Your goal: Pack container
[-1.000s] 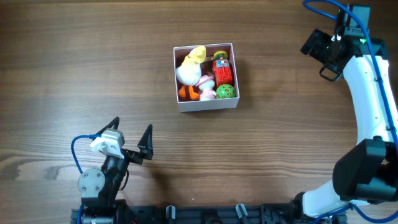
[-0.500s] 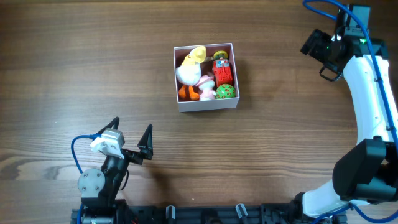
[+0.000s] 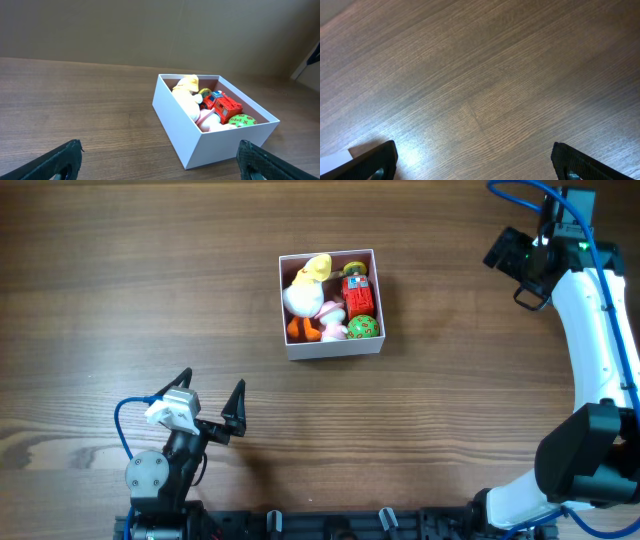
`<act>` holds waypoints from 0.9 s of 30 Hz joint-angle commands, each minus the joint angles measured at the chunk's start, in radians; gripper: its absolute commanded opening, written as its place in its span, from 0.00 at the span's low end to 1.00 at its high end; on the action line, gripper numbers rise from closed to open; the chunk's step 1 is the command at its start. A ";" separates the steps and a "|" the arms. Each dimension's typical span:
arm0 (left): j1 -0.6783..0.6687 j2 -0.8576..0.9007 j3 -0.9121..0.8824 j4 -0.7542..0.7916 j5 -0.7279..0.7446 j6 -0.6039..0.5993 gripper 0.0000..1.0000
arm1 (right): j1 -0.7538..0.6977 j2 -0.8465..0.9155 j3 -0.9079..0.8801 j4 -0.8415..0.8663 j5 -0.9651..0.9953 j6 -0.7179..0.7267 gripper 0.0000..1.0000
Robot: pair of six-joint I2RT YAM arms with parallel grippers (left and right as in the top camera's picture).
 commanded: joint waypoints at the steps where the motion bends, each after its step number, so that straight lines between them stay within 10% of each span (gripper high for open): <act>1: -0.001 -0.010 -0.004 0.000 0.020 -0.002 1.00 | 0.001 0.016 0.000 0.035 -0.010 -0.003 1.00; 16: -0.001 -0.010 -0.005 0.000 0.020 -0.002 1.00 | 0.086 -0.229 -0.024 0.285 0.012 -0.255 1.00; 27: -0.001 -0.010 -0.005 0.000 0.020 -0.002 1.00 | 0.086 -0.557 -0.446 0.648 -0.006 -0.287 1.00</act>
